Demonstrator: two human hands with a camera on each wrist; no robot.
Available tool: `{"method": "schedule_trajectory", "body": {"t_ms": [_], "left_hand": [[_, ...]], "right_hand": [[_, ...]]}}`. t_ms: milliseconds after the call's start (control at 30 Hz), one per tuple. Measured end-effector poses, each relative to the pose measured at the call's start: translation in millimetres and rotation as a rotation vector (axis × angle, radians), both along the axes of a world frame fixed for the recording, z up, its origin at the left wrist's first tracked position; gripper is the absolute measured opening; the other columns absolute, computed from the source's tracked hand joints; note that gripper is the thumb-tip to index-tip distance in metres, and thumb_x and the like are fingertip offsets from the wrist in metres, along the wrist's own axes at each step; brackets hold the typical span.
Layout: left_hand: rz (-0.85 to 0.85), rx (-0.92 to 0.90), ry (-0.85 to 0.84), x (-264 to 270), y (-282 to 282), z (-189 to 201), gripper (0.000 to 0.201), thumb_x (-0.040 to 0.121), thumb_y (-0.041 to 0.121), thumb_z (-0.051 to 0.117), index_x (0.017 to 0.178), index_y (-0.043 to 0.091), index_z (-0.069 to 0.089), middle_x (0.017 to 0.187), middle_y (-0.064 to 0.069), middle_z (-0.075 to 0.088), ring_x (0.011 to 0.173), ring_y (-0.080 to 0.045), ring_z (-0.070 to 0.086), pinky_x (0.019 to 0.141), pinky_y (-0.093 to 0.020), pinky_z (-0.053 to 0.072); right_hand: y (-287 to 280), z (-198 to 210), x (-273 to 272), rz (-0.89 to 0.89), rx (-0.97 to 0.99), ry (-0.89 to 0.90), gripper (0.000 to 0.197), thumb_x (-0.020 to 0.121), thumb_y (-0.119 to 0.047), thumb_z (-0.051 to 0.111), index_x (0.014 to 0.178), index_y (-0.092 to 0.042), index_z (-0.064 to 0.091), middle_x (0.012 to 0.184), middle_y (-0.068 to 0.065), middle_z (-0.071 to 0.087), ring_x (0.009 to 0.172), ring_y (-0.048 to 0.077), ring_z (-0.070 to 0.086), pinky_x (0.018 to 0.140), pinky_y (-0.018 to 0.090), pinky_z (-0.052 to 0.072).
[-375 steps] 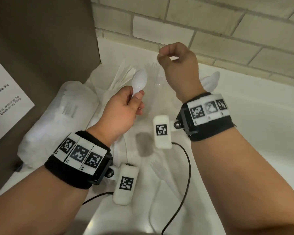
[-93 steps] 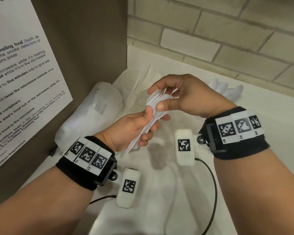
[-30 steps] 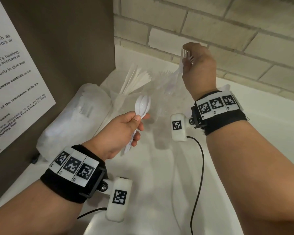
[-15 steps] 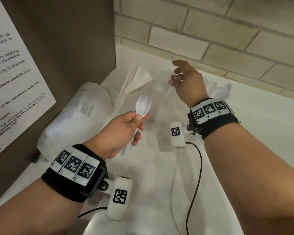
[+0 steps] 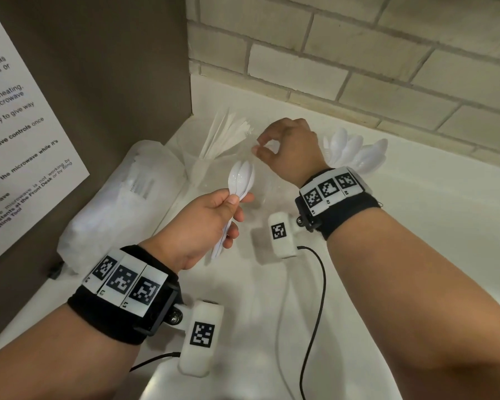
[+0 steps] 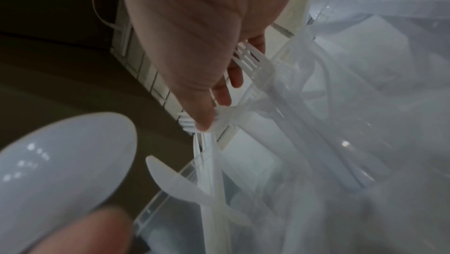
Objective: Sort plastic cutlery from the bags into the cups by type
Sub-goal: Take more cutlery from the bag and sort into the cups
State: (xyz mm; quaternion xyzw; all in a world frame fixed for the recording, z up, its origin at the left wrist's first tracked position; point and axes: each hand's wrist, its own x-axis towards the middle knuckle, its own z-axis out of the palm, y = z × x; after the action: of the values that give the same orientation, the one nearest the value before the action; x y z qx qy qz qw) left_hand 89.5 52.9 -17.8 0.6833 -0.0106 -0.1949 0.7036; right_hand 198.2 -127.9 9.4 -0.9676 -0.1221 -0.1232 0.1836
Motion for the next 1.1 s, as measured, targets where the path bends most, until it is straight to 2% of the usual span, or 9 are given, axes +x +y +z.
{"method": "schedule_trajectory", "body": {"t_ms": [167,267,400,567,667,733,833,1000,1100], "left_hand": [[0.022,-0.003,-0.009,1.7,4.5,0.4,0.029,0.103,0.026,0.039,0.115,0.021,0.065,0.082,0.002,0.054,0.059,-0.011,0.049,0.058,-0.029,0.044],[0.030,-0.018,0.001,2.0,3.6,-0.9,0.028,0.104,0.025,0.039,0.114,0.020,0.065,0.082,0.001,0.053,0.058,-0.012,0.049,0.058,-0.029,0.043],[0.016,-0.012,0.006,0.4,-1.1,-1.5,0.029,0.104,0.025,0.039,0.111,0.021,0.066,0.083,0.001,0.053,0.058,-0.011,0.049,0.057,-0.029,0.043],[0.007,-0.002,0.000,1.7,-2.9,0.4,0.029,0.104,0.025,0.038,0.111,0.021,0.066,0.084,0.000,0.053,0.057,-0.011,0.049,0.058,-0.029,0.043],[0.002,0.007,-0.019,3.5,-4.5,1.9,0.029,0.104,0.026,0.039,0.111,0.022,0.066,0.084,-0.001,0.053,0.059,-0.011,0.050,0.059,-0.029,0.044],[0.001,0.038,-0.066,4.6,-9.2,5.0,0.027,0.103,0.027,0.039,0.107,0.022,0.066,0.082,0.000,0.055,0.061,-0.012,0.051,0.059,-0.029,0.045],[-0.073,0.195,-0.212,5.5,-19.3,11.7,0.025,0.102,0.028,0.041,0.089,0.026,0.061,0.077,0.003,0.058,0.062,-0.012,0.052,0.063,-0.034,0.047],[-0.215,0.481,-0.357,3.7,-35.6,16.3,0.029,0.102,0.028,0.038,0.075,0.027,0.047,0.074,0.005,0.056,0.059,-0.009,0.052,0.061,-0.024,0.044],[-0.232,0.465,-0.313,0.6,-45.3,15.6,0.028,0.101,0.030,0.042,0.074,0.023,0.045,0.075,0.004,0.056,0.060,-0.009,0.054,0.064,-0.027,0.047]], "right_hand": [[-11.8,13.0,7.2,-0.140,0.417,-0.179,0.016,0.084,-0.049,0.063,0.082,-0.036,0.071,0.110,-0.007,0.067,0.112,0.014,0.055,0.091,0.024,0.042],[-17.9,24.3,4.5,-0.299,0.702,-0.043,0.018,0.083,-0.046,0.065,0.076,-0.031,0.072,0.112,-0.003,0.066,0.110,0.012,0.058,0.094,0.020,0.042],[-23.9,13.0,-1.9,-0.415,0.284,0.086,0.033,0.083,-0.051,0.057,0.078,-0.021,0.070,0.113,-0.003,0.063,0.118,0.024,0.052,0.100,0.042,0.040],[-28.1,10.0,-10.0,-0.388,0.267,-0.065,0.029,0.084,-0.047,0.065,0.099,-0.024,0.073,0.129,-0.003,0.056,0.125,0.019,0.046,0.104,0.037,0.037],[-13.9,25.6,-32.6,-0.293,0.405,-0.170,0.017,0.089,-0.038,0.062,0.092,-0.023,0.071,0.112,-0.003,0.058,0.100,0.013,0.056,0.091,0.026,0.041],[1.4,35.5,-54.7,-0.197,0.484,-0.016,0.025,0.089,-0.047,0.060,0.096,-0.023,0.067,0.098,-0.008,0.062,0.074,0.006,0.059,0.076,0.022,0.044],[16.2,38.2,-81.9,-0.144,0.493,0.292,0.052,0.084,-0.060,0.056,0.122,-0.025,0.053,0.088,-0.005,0.066,0.060,0.008,0.066,0.059,0.018,0.048],[13.4,20.7,-95.7,-0.128,0.502,0.332,0.025,0.096,-0.017,0.048,0.120,-0.014,0.051,0.085,0.010,0.065,0.054,0.014,0.057,0.062,0.027,0.051],[5.7,17.3,-101.8,-0.146,0.510,0.279,0.031,0.089,0.002,0.037,0.113,-0.009,0.053,0.086,0.008,0.061,0.060,0.011,0.054,0.063,0.026,0.049]]}}
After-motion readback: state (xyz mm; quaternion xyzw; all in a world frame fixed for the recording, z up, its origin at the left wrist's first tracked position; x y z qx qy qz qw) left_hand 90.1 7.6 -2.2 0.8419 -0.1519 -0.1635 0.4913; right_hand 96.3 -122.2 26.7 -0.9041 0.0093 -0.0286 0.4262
